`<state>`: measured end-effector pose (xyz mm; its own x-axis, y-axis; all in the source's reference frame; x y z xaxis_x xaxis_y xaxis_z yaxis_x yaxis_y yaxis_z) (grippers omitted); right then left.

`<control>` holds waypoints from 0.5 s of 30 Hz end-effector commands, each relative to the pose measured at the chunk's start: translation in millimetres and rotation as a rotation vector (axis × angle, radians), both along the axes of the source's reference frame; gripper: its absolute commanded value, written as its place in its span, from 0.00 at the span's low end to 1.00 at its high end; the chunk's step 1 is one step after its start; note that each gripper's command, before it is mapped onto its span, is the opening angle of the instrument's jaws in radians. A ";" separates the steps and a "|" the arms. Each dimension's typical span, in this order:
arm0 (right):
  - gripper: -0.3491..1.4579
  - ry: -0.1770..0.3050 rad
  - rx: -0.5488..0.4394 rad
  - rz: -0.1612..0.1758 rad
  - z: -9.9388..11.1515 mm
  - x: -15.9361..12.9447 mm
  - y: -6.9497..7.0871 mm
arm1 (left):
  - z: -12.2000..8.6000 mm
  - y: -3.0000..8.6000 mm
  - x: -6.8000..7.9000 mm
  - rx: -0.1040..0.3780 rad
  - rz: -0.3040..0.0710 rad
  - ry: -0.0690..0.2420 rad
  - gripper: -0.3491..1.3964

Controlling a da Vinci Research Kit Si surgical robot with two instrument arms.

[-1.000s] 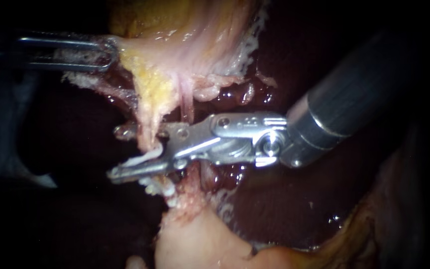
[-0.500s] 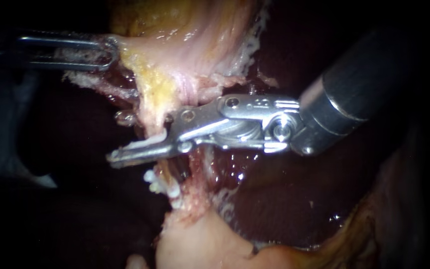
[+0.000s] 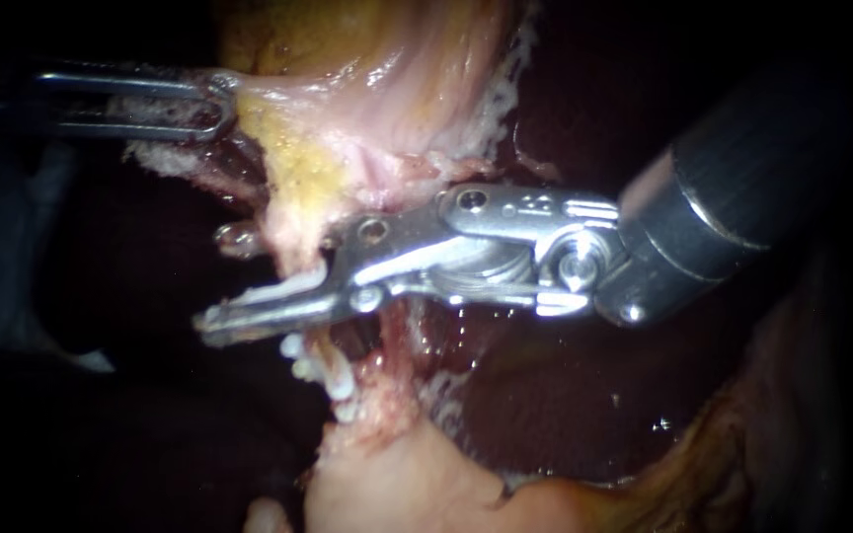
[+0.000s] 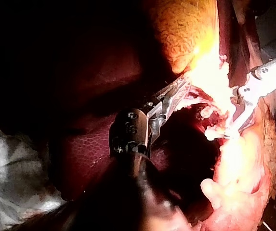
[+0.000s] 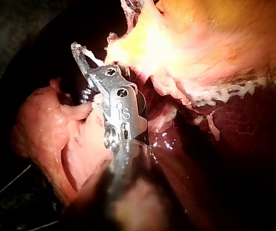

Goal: Clipping third clip left tube

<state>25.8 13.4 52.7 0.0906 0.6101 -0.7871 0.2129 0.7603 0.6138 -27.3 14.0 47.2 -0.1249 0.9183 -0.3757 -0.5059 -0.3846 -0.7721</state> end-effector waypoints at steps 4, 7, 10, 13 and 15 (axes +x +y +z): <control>0.42 -0.012 0.046 -0.001 0.1 -0.3 -0.1 | 0.0 0.0 0.0 0.000 0.000 0.000 0.00; 0.37 -0.014 0.052 -0.002 0.2 -0.4 -0.1 | 0.0 0.0 0.0 0.000 0.000 0.000 0.00; 0.27 -0.015 0.057 -0.003 0.3 -0.6 -0.2 | 0.0 0.0 0.0 0.000 0.000 0.000 0.00; 0.16 -0.017 0.068 -0.005 0.4 -0.9 -0.2 | 0.0 0.0 0.0 0.000 0.000 0.000 0.00; 0.02 -0.019 0.080 -0.006 0.6 -1.1 -0.1 | 0.0 0.0 0.0 0.000 0.000 0.000 0.00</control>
